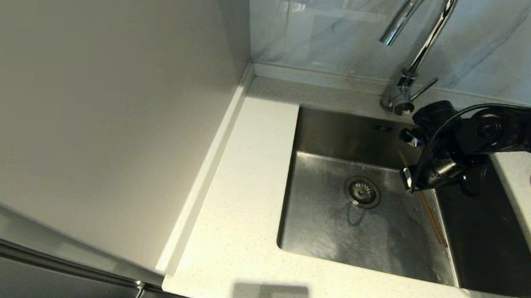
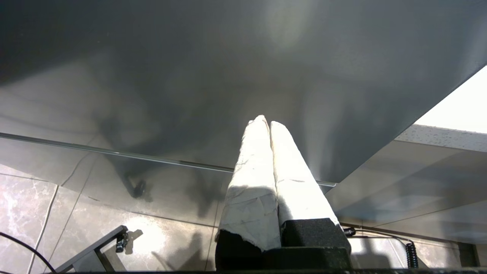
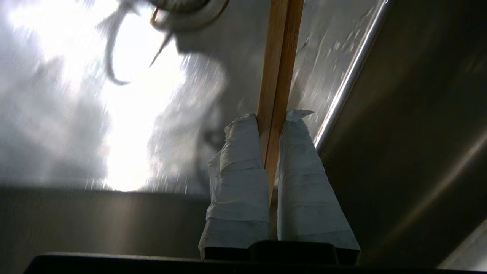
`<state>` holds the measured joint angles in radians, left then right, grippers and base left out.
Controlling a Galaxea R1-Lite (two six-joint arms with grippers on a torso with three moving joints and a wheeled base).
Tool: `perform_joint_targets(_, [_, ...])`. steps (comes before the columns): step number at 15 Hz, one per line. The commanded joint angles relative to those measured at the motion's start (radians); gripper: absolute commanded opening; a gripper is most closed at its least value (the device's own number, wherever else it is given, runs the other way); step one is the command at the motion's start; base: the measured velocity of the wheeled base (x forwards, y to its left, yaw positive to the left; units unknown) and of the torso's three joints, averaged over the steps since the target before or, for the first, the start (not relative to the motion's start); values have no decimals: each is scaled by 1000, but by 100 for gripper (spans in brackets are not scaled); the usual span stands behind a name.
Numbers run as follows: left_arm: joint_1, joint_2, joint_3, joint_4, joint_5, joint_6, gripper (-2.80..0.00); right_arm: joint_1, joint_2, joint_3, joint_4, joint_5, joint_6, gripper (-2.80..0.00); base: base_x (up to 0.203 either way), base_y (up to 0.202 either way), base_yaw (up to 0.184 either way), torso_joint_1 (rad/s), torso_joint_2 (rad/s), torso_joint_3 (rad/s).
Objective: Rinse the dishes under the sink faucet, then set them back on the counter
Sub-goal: Put the chopsticks into the sink
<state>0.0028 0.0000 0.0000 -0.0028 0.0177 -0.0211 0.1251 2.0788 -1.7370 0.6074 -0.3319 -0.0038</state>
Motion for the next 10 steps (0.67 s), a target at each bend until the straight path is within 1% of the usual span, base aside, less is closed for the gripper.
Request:
perform_joint_targets(1, [0, -3, 0, 0, 1, 0, -280, -29, 66, -29, -14, -12, -1, -280, 0, 0, 0, 0, 0, 0])
perform_joint_targets(4, [0, -3, 0, 0, 1, 0, -280, -67, 111, -64, -18, -17, 1, -280, 0, 0, 0, 0, 0, 0])
perform_joint_targets(7, [0, -3, 0, 0, 1, 0, -280, -98, 147, -73, -62, -18, 0, -280, 0, 0, 0, 0, 0, 0])
perform_joint_targets(10, [0, -3, 0, 0, 1, 0, -280, -113, 202, -105, -75, -18, 1, -280, 0, 0, 0, 0, 0, 0])
